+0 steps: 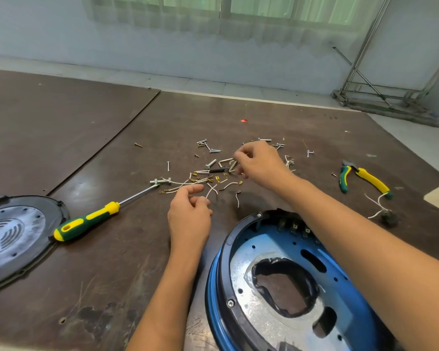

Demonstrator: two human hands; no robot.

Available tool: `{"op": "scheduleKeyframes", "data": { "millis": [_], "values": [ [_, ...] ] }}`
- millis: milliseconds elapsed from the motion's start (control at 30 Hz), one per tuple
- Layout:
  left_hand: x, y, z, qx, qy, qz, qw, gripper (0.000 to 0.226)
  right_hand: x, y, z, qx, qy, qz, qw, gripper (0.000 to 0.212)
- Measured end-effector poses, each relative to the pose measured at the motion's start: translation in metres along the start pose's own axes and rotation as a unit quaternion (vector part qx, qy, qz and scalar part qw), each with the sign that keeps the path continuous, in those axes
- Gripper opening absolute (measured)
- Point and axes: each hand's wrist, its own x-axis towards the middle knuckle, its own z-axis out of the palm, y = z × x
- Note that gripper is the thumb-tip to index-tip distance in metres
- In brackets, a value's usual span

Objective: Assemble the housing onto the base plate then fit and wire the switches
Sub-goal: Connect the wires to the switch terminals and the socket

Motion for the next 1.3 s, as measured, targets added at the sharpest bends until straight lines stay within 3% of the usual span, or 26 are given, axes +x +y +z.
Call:
{"op": "scheduleKeyframes", "data": {
  "millis": [100, 167, 267, 433, 567, 733, 900, 1033, 1300],
  "values": [
    [-0.001, 0.014, 0.001, -0.046, -0.051, 0.022, 0.997, 0.026, -0.024, -0.008, -0.023, 0.006, -0.047, -0.061, 0.997, 0.008],
    [-0.006, 0.026, 0.0, -0.069, -0.09, 0.044, 0.993, 0.025, -0.041, -0.003, -0.038, -0.021, -0.013, -0.086, 0.996, 0.016],
    [-0.017, 0.04, -0.005, -0.072, -0.156, 0.066, 0.983, 0.026, -0.068, 0.007, -0.057, 0.027, 0.001, -0.082, 0.996, 0.024],
    [-0.042, 0.063, -0.007, -0.04, -0.293, 0.035, 0.955, 0.032, -0.107, 0.028, -0.071, 0.038, 0.054, -0.09, 0.994, 0.022],
    [-0.053, 0.076, -0.01, 0.058, -0.345, 0.085, 0.933, 0.025, -0.128, 0.041, -0.072, 0.073, 0.057, -0.075, 0.993, 0.014],
    [-0.059, 0.082, -0.008, 0.193, -0.33, 0.177, 0.907, 0.016, -0.146, 0.047, -0.077, 0.066, 0.055, -0.086, 0.993, 0.015],
    [-0.06, 0.076, 0.001, 0.28, -0.3, 0.213, 0.887, 0.017, -0.167, 0.052, -0.076, -0.015, 0.087, -0.097, 0.991, 0.018],
    [-0.057, 0.069, 0.008, 0.33, -0.274, 0.253, 0.867, 0.011, -0.169, 0.056, -0.07, -0.09, 0.055, -0.099, 0.989, 0.014],
    [-0.062, 0.066, 0.016, 0.381, -0.33, 0.238, 0.83, 0.008, -0.167, 0.061, -0.067, -0.104, -0.018, -0.045, 0.993, 0.014]
  ]
}}
